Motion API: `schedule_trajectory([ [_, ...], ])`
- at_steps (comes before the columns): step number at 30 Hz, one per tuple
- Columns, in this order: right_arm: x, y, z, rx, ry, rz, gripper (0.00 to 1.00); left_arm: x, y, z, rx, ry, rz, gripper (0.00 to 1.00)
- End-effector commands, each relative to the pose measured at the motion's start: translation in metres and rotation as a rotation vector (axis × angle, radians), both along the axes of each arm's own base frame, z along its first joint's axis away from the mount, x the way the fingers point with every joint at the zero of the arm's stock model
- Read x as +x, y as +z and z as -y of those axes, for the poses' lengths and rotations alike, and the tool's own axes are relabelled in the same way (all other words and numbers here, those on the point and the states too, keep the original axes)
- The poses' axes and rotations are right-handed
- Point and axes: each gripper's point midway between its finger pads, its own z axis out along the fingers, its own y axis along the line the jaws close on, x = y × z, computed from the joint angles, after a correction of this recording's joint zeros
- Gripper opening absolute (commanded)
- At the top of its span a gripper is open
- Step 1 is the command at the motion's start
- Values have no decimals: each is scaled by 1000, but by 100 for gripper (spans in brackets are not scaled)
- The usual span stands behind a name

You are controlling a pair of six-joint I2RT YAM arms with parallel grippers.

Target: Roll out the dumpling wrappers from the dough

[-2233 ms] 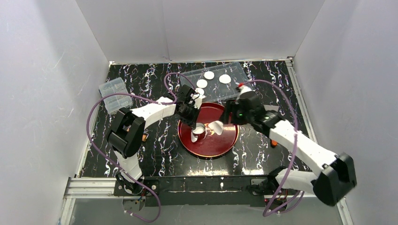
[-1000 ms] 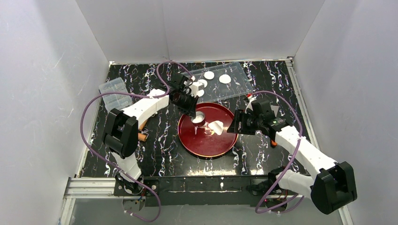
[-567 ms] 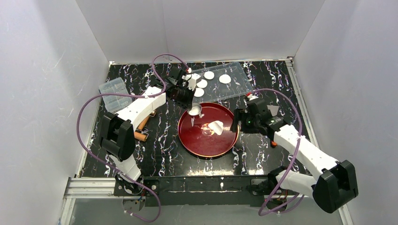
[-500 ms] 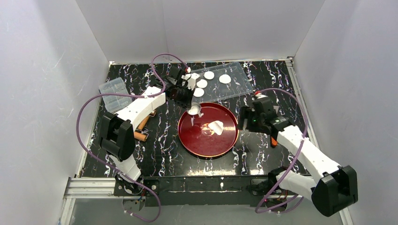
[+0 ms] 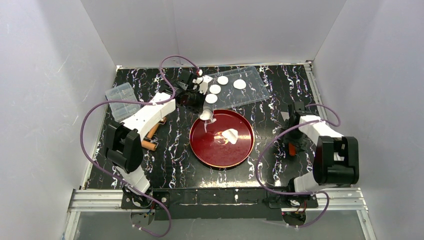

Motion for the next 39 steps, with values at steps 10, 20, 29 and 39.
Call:
schedule_trajectory([
  [10, 8, -12, -24, 140, 76, -69, 1, 1, 57, -3, -92, -9, 137, 0],
  [20, 10, 35, -44, 187, 161, 101, 1, -2, 45, -2, -85, -7, 91, 0],
  [29, -12, 74, -69, 154, 284, 122, 1, -6, 34, 1, -88, -9, 48, 0],
  [39, -37, 129, -120, 252, 509, 203, 1, -18, 30, 7, -88, -37, 21, 0],
])
